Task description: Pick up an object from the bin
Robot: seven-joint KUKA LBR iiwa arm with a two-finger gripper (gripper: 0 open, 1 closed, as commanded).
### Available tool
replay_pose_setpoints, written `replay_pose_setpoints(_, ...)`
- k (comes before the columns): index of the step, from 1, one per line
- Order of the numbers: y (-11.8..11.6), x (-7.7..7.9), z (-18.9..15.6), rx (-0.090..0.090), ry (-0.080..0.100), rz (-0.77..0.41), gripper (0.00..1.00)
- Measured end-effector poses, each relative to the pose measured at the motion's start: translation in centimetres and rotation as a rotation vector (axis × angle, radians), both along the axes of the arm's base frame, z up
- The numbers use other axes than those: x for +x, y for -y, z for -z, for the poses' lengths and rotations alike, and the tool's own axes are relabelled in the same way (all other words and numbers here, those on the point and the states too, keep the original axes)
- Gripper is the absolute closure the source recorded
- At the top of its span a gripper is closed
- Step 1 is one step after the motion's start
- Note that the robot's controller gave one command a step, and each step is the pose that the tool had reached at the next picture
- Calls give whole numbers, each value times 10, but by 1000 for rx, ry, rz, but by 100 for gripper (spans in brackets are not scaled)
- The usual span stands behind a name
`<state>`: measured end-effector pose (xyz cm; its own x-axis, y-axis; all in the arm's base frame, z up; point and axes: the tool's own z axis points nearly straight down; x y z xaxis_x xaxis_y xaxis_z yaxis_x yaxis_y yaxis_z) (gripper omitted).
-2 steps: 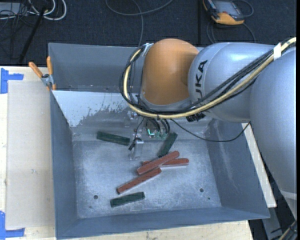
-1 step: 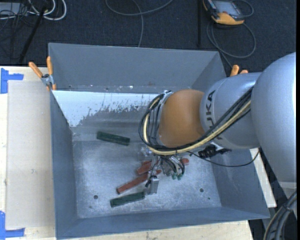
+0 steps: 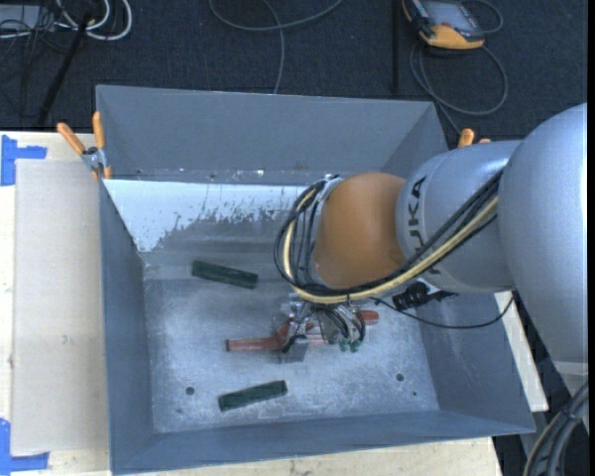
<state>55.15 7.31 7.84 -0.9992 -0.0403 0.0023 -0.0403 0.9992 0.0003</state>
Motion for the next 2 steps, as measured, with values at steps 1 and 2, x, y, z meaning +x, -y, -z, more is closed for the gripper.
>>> replay_pose_setpoints(1,-32,-14,-115,2,9,-45,100)
replay_pose_setpoints(2,-35,-16,-234,1,11,-48,100)
